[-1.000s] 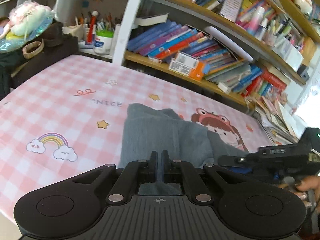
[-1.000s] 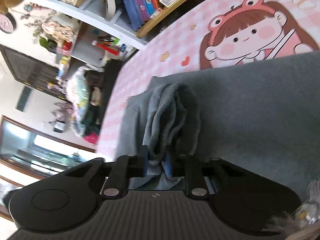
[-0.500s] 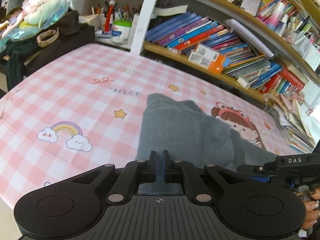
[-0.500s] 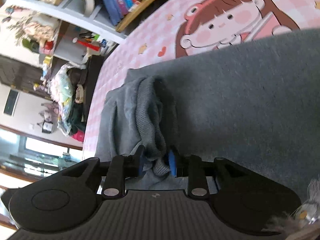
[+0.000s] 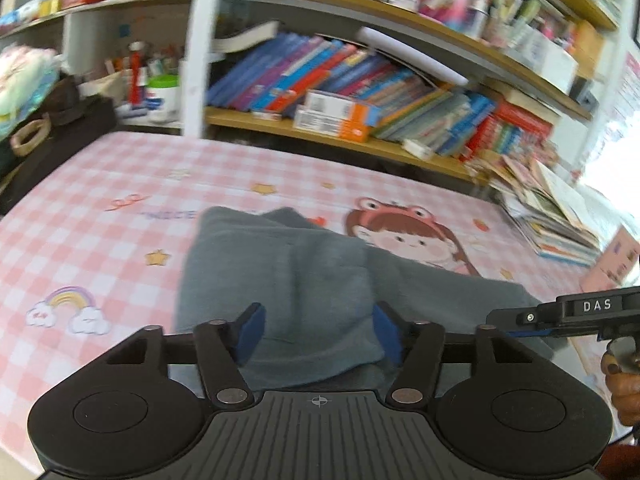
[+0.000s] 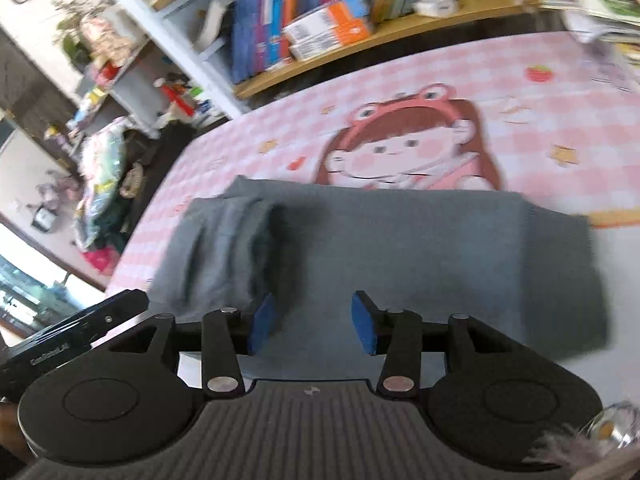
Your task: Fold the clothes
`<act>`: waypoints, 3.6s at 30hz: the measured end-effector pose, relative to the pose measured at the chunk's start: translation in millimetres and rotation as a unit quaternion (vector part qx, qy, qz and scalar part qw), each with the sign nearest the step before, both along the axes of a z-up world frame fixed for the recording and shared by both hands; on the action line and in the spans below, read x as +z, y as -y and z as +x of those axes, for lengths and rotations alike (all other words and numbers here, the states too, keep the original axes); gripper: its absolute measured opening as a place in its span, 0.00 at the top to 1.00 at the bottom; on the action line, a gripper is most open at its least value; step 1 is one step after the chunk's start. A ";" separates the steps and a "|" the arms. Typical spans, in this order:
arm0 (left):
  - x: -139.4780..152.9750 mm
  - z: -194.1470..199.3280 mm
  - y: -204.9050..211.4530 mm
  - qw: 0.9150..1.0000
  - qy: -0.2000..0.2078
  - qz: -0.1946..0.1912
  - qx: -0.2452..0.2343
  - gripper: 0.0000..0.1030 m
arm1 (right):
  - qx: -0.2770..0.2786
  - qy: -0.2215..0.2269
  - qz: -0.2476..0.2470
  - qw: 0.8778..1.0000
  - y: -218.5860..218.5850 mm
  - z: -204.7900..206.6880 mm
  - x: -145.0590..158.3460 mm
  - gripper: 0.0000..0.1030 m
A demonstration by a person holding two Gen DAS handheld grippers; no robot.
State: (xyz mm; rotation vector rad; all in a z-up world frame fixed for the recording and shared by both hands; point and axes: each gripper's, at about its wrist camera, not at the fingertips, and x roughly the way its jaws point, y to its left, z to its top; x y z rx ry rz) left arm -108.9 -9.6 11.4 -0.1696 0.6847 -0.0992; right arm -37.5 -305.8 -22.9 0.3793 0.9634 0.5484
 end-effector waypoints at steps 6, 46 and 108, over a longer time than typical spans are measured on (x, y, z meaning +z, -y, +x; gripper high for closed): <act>-6.4 9.3 38.6 0.999 -0.007 0.021 -0.050 0.24 | -0.083 -0.028 -0.015 0.996 55.9 -15.8 -4.1 0.47; -11.4 11.8 90.8 0.989 0.021 0.092 -0.111 0.13 | -0.195 -0.054 0.080 0.976 101.1 -3.4 -38.1 0.86; 12.9 16.0 -98.0 0.995 0.074 -0.007 -0.060 0.02 | -0.026 0.165 -0.073 0.983 -132.8 -38.1 69.9 0.84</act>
